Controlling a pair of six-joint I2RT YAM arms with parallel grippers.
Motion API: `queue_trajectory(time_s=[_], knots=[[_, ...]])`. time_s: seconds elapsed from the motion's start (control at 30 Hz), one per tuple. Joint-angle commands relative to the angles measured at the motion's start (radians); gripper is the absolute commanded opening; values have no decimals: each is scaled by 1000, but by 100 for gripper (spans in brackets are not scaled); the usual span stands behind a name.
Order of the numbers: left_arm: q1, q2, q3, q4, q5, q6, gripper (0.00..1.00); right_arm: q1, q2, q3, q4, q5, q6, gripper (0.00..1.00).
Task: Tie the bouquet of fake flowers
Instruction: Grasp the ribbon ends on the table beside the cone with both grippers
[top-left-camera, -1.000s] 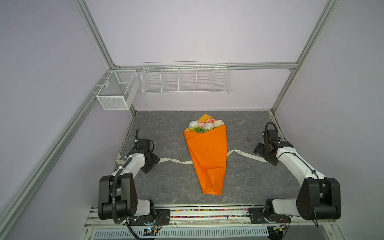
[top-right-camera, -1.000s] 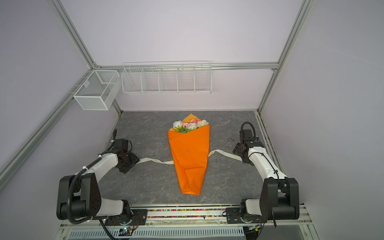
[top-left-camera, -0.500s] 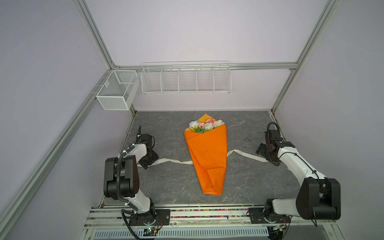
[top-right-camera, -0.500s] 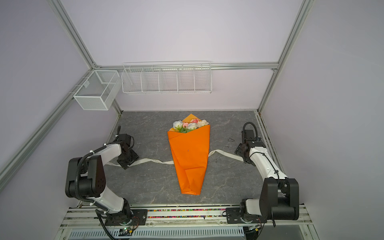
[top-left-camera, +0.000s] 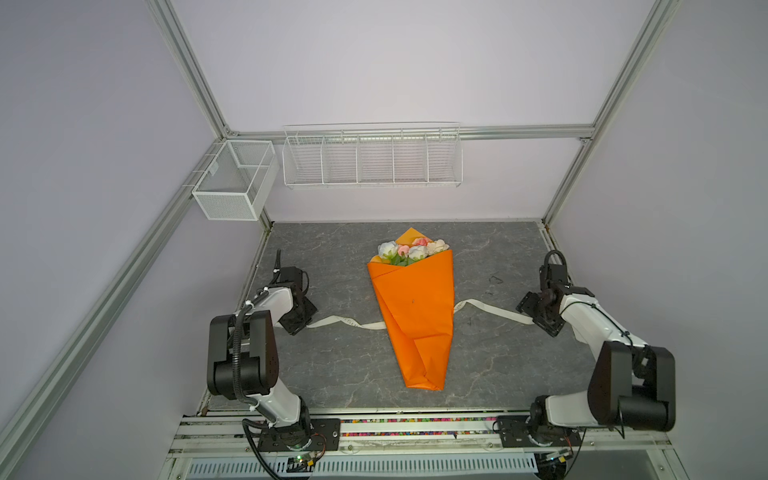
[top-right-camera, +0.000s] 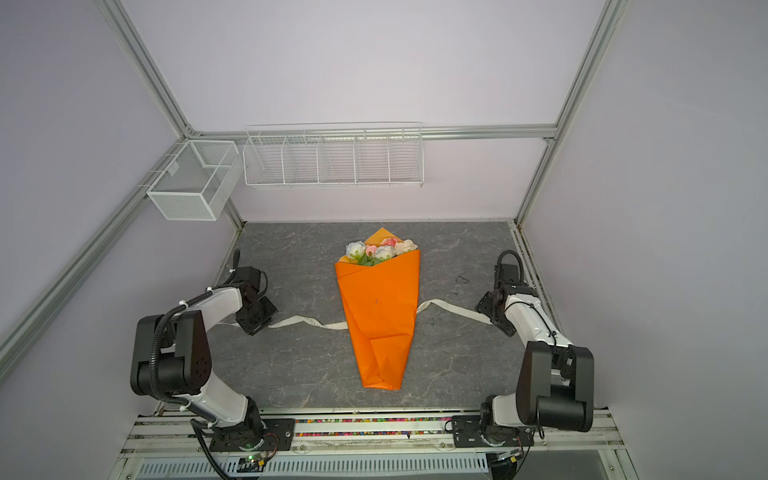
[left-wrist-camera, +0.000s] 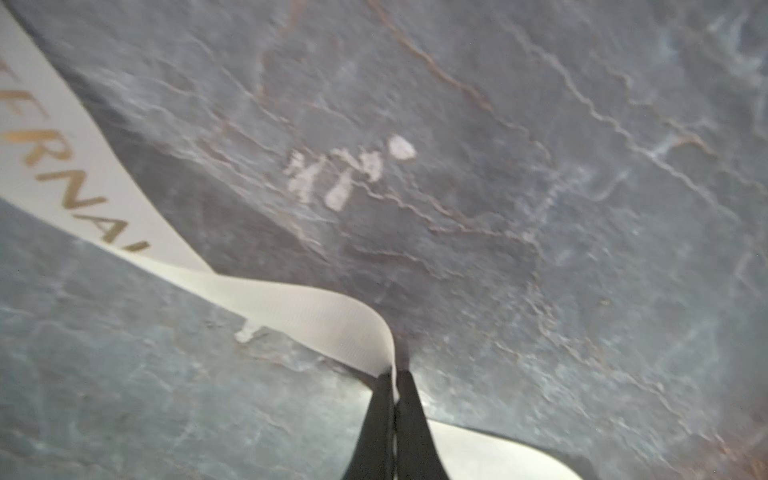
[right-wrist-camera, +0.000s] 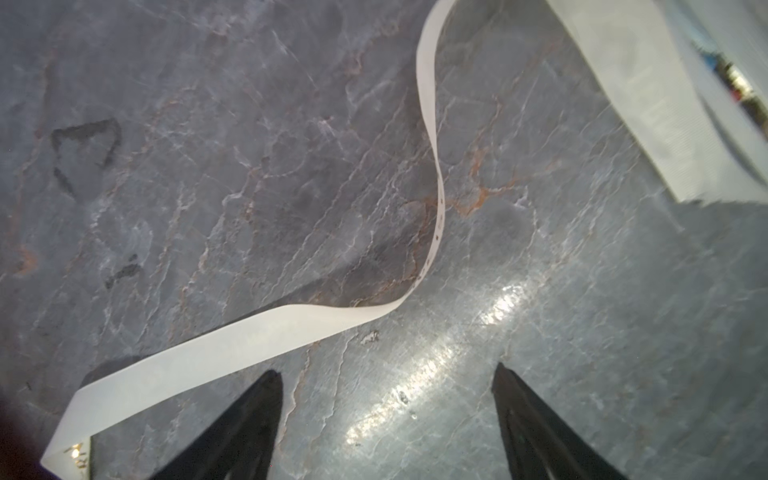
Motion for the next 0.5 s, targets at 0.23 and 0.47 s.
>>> queue_trajectory(time_s=[0.23, 0.47], knots=[[-2, -194, 7, 46, 201, 71, 0, -43, 142, 72, -11, 10, -13, 83], [-2, -289, -36, 116, 287, 57, 0, -60, 266, 145, 11, -22, -50, 80]])
